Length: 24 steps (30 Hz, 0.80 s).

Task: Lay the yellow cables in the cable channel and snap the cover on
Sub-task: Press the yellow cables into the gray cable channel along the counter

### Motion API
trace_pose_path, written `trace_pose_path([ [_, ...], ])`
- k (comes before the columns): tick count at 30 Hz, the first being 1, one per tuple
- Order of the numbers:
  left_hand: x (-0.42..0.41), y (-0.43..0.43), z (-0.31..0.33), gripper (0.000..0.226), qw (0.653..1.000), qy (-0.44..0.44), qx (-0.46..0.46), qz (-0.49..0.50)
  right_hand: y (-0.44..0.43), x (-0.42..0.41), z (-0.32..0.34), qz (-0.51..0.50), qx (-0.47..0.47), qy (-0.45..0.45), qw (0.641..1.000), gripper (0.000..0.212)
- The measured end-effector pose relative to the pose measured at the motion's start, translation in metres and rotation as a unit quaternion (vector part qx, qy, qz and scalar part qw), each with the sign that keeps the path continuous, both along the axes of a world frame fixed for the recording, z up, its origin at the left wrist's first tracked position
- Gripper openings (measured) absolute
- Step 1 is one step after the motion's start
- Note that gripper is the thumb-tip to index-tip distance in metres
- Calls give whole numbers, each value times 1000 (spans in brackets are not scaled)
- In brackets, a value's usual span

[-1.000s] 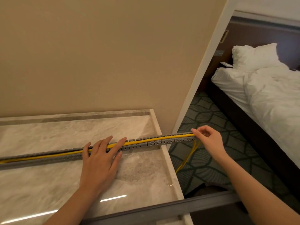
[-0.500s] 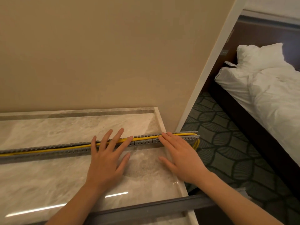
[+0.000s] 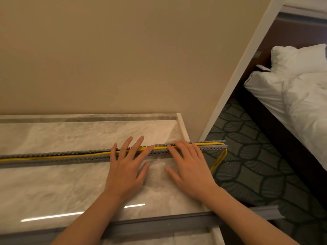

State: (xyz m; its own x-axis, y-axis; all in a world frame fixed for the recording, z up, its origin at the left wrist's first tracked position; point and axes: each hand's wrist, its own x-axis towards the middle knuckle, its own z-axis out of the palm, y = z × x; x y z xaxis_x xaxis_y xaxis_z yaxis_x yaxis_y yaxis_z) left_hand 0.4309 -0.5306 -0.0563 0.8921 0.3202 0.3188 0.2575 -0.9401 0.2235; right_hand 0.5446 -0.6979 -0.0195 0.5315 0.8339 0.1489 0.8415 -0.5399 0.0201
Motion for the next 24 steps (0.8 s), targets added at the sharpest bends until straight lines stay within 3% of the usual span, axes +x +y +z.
trace_pose_path([
  [17, 4, -3, -3, 51, 997, 59, 21, 50, 34, 0, -9, 28, -58, 2, 998, 71],
  [24, -1, -3, 3, 46, 999, -39, 30, 16, 35, -5, -11, 33, -43, 28, 998, 70],
])
